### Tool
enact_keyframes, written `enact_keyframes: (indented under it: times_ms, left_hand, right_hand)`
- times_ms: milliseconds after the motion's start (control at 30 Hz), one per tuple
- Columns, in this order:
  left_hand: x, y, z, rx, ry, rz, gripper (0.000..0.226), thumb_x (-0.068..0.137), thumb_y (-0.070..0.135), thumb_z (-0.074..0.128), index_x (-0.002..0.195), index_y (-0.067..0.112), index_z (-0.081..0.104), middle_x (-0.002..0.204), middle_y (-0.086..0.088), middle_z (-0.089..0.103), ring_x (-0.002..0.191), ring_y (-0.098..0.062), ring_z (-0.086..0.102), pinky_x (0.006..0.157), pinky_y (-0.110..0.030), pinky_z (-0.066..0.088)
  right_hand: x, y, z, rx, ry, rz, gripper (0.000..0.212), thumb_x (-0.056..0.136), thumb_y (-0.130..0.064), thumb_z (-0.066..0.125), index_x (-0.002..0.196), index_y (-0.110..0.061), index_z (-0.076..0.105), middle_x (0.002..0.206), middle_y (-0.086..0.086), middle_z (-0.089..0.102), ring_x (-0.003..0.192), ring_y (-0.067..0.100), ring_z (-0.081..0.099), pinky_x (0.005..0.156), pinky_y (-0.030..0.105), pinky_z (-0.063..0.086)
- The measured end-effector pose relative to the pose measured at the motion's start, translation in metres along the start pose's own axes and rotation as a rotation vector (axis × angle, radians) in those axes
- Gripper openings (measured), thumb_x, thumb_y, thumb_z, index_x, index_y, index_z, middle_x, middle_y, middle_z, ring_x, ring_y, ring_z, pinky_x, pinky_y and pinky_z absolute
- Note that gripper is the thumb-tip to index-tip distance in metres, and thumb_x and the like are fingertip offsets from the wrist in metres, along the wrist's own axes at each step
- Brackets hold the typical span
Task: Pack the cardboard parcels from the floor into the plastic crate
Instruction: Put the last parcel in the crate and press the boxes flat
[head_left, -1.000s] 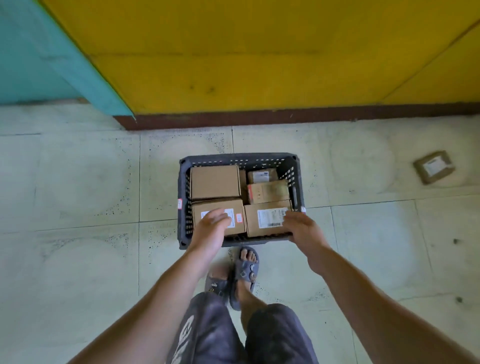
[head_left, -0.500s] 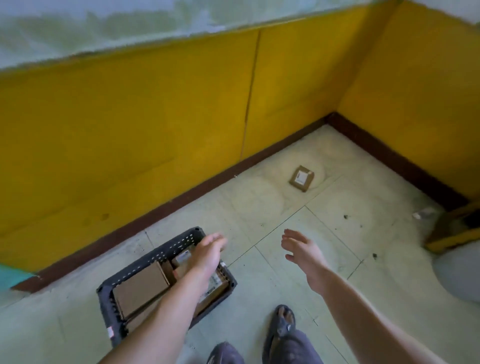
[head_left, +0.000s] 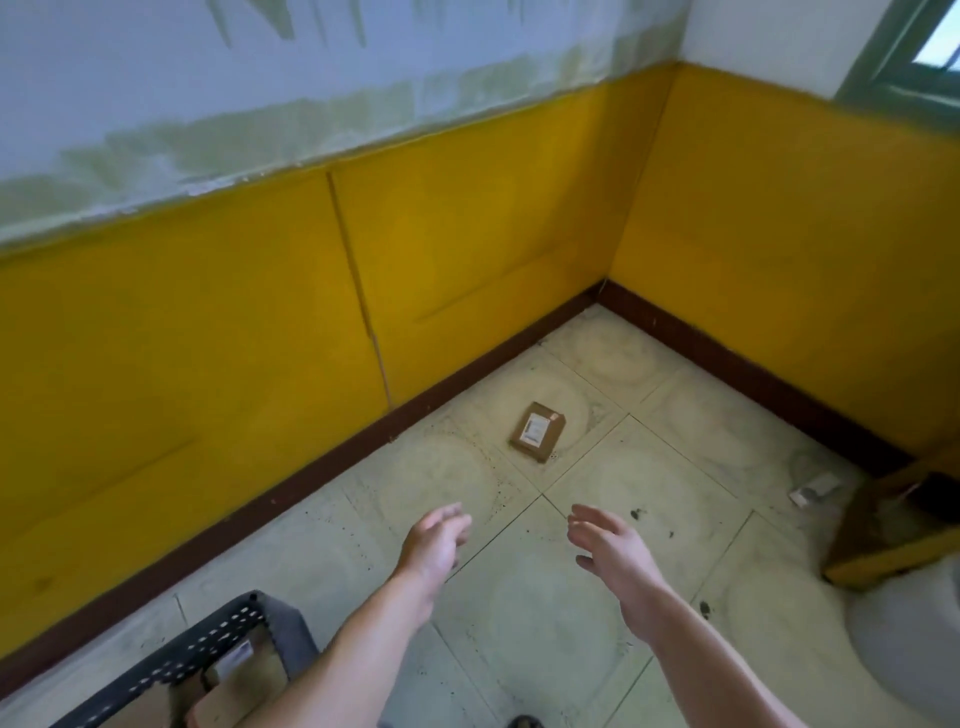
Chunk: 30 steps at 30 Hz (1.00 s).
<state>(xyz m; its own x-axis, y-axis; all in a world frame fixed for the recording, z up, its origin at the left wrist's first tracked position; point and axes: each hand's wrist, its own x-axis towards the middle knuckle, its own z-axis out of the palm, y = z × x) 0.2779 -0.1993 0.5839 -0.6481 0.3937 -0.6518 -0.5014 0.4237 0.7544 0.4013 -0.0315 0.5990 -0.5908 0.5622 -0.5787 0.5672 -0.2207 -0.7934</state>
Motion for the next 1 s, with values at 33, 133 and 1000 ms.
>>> enact_keyframes:
  times_ms: [33,133,1000]
  left_hand:
    - [0.008,0.01,0.015,-0.002,-0.003,-0.007,0.037,0.098,0.026,0.049,0.135,0.023,0.051,0.13,-0.005,0.058,0.119,-0.021,0.054,0.107,-0.045,0.042]
    - [0.036,0.038,0.05,-0.004,-0.015,-0.002,0.035,0.098,0.026,0.049,0.133,0.024,0.053,0.125,-0.004,0.059,0.119,-0.021,0.054,0.107,-0.046,0.042]
    - [0.473,0.289,0.215,-0.244,0.224,-0.226,0.036,0.099,0.024,0.048,0.134,0.017,0.053,0.129,-0.003,0.06,0.113,-0.016,0.059,0.106,-0.042,0.043]
  right_hand:
    - [0.012,-0.008,-0.014,-0.01,-0.002,0.006,0.036,0.094,-0.012,0.054,0.129,-0.018,0.057,0.127,-0.001,0.06,0.112,0.016,0.058,0.098,0.031,0.047]
    - [0.053,-0.032,-0.046,-0.025,-0.013,0.005,0.037,0.094,-0.012,0.054,0.13,-0.018,0.057,0.126,-0.003,0.059,0.113,0.016,0.058,0.099,0.031,0.047]
    - [0.579,-0.271,-0.174,-0.437,-0.29,0.188,0.034,0.094,-0.022,0.057,0.127,-0.026,0.058,0.124,-0.003,0.061,0.112,0.017,0.058,0.104,0.038,0.046]
